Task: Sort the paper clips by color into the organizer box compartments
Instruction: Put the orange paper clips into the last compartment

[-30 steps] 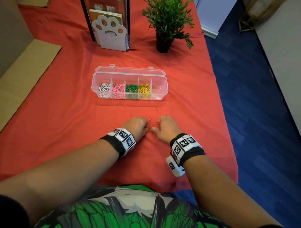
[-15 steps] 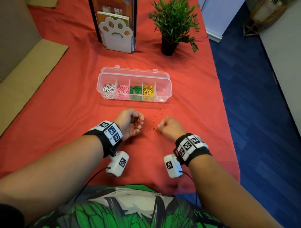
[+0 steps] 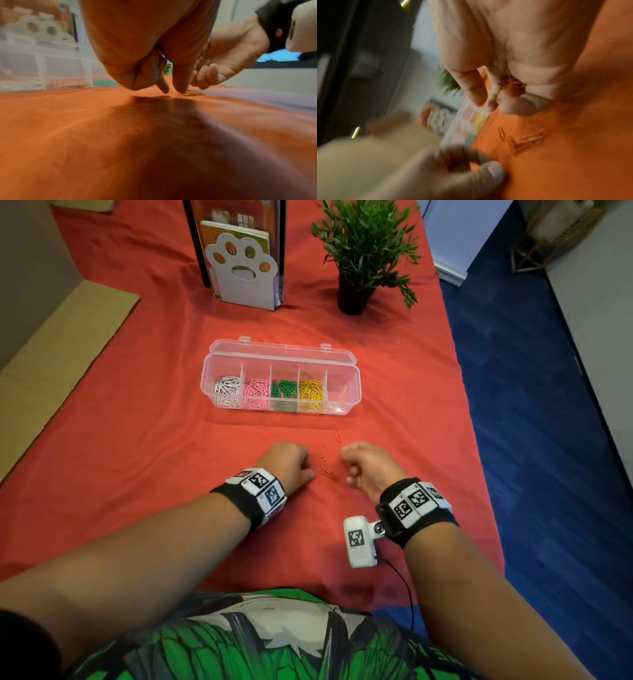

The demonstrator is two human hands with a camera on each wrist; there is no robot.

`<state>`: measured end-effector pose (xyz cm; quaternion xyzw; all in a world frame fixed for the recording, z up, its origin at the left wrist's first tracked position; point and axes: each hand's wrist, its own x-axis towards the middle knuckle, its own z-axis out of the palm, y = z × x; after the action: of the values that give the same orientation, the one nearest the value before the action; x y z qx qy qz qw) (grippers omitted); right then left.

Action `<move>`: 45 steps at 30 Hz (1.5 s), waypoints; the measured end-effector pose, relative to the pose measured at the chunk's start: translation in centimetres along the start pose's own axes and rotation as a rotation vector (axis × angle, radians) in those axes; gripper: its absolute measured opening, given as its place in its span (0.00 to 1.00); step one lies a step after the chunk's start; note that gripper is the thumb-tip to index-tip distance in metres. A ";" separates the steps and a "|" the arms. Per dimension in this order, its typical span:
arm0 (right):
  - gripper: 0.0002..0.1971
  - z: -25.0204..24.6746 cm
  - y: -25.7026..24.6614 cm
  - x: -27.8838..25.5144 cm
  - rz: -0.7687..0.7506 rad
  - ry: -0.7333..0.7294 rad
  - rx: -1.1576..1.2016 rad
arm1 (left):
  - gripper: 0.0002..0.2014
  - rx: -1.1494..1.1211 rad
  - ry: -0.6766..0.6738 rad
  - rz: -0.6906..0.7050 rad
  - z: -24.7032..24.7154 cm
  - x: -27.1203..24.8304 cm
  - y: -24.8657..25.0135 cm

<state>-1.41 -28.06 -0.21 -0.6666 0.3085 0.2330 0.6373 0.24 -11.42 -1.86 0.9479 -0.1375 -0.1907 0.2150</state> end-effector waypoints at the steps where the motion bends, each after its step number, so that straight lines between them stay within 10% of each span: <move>1: 0.07 0.3 0.1 0.1 -0.039 0.037 -0.264 | 0.10 0.045 -0.025 0.029 0.2 0.0 -0.1; 5: 0.11 1.3 1.4 0.2 -0.241 0.106 -1.059 | 0.11 0.149 -0.078 0.088 0.5 -0.2 0.0; 10: 0.16 2.2 2.7 0.2 -0.335 0.085 -1.232 | 0.09 -0.147 -0.142 -0.086 -0.6 0.1 0.4; 14: 0.07 1.1 1.0 0.2 -0.253 -0.028 -0.909 | 0.08 -1.155 -0.277 -0.456 -2.3 -0.1 0.8; 18: 0.14 -0.3 0.0 0.1 -0.147 -0.124 -0.157 | 0.08 -1.509 -0.325 -0.438 -3.9 -0.2 0.6; 22: 0.12 -1.5 -0.8 0.5 -0.131 -0.171 0.160 | 0.13 -1.181 -0.195 -0.454 -3.2 0.9 1.4; 27: 0.12 -2.2 -1.7 0.8 -0.010 -0.128 0.510 | 0.10 -0.418 0.016 -0.138 -1.0 2.2 1.1; 33: 0.09 -1.0 -2.1 3.5 -0.039 0.135 -0.174 | 0.17 0.013 -0.037 0.163 -0.2 2.8 1.3; 39: 0.11 -1.4 -2.5 5.0 -0.115 0.221 -0.265 | 0.13 0.098 -0.056 0.099 -0.2 2.8 0.5; 45: 0.05 -1.8 -2.7 5.3 -0.315 0.308 -0.831 | 0.10 -0.242 0.000 -0.091 -0.5 2.8 0.4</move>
<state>4.04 -30.47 -1.91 -0.9307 0.1751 0.1356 0.2911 2.82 -12.57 -2.07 0.9202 -0.0706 -0.2155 0.3191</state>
